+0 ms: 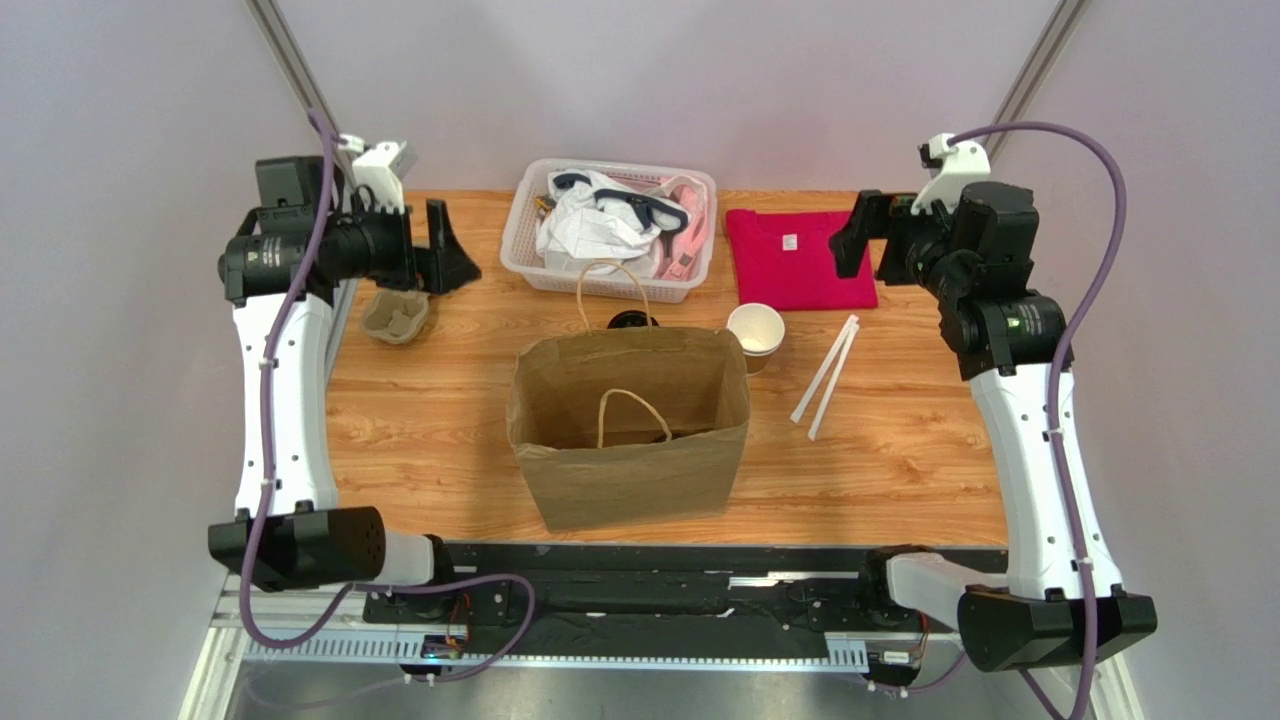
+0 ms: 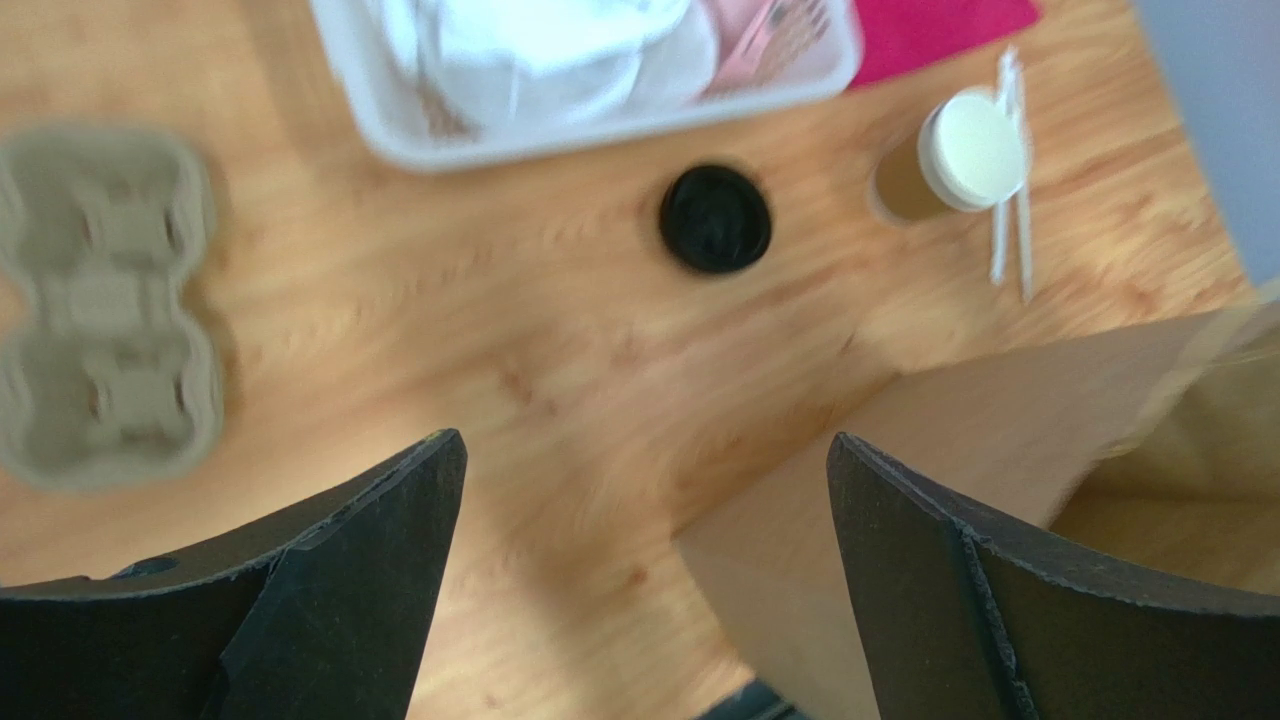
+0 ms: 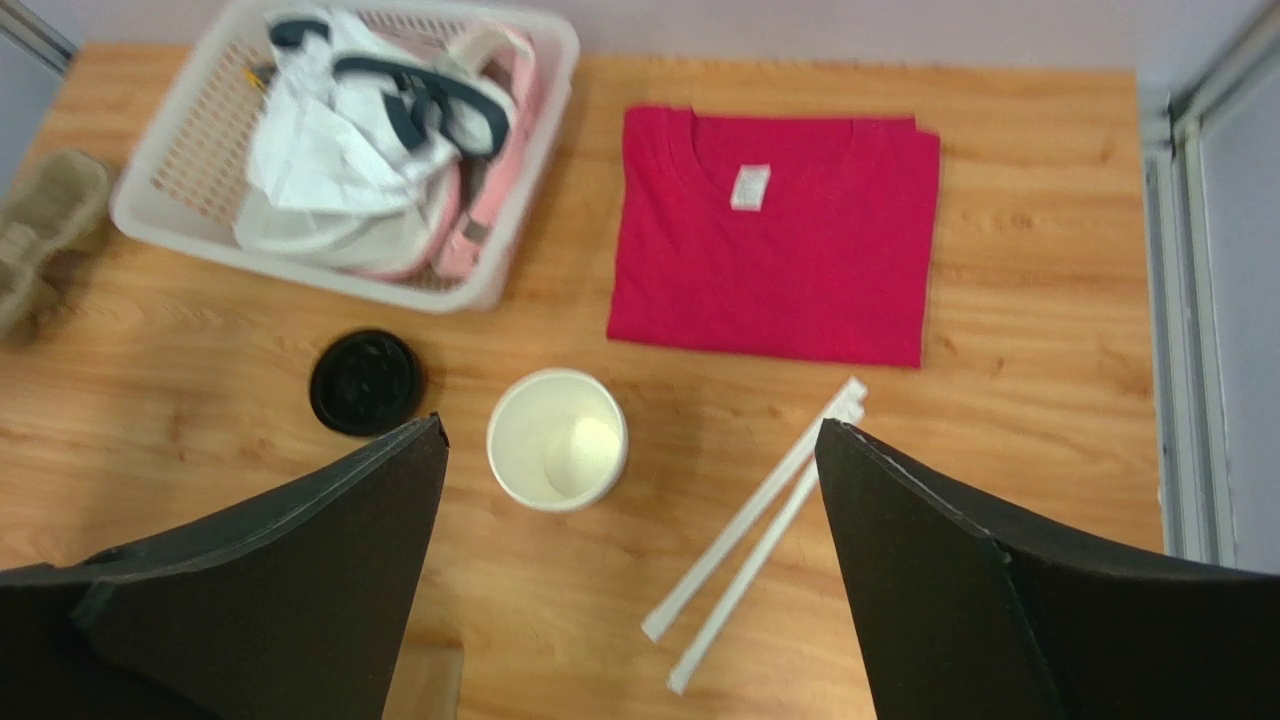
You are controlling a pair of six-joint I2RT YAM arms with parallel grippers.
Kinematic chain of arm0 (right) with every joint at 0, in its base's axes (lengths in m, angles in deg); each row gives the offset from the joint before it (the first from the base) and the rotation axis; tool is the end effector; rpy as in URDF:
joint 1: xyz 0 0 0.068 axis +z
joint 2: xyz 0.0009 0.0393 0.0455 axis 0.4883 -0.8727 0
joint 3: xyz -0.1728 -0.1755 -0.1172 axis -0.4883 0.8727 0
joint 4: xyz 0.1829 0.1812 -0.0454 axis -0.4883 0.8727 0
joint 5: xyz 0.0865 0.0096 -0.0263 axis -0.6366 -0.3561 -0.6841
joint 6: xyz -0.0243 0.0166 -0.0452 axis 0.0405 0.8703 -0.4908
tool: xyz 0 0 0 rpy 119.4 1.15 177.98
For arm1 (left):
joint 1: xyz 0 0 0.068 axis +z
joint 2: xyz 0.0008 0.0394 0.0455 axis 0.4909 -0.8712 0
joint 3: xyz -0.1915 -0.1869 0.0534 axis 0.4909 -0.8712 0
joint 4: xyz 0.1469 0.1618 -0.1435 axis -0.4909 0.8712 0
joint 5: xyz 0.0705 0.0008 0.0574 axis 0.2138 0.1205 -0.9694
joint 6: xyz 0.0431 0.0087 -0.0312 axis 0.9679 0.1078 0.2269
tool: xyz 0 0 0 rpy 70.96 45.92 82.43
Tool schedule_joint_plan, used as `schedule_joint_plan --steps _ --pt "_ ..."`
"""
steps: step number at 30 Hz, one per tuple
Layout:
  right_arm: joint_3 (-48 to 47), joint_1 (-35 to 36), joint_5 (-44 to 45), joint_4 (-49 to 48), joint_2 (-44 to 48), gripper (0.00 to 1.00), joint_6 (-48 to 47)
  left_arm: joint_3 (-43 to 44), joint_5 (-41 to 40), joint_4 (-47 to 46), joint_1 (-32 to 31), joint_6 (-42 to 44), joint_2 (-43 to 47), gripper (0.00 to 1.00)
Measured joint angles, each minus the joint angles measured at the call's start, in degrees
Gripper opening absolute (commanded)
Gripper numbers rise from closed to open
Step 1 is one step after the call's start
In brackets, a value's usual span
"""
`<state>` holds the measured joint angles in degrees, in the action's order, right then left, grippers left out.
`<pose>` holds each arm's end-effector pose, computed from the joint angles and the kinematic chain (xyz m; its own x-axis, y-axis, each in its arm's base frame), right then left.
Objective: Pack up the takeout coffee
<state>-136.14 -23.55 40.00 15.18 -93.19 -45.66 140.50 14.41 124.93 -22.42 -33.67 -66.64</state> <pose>0.2304 0.0277 0.4562 -0.3425 0.0486 -0.9382 -0.1965 0.9729 0.1221 0.2448 0.0085 0.4699 -0.5727 -0.0239 -0.8194 0.4122 0.8556 -0.3131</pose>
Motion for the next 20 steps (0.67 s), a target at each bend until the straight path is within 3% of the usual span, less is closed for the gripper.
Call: schedule_joint_plan --steps 12,20 --pt "19.58 -4.35 -3.19 8.41 7.19 1.00 -5.49 -30.60 -8.81 1.22 2.12 11.13 3.28 0.99" --pt "23.23 -4.37 -5.99 10.75 11.26 1.00 -6.78 -38.10 -10.69 0.02 2.12 13.90 11.37 0.99"
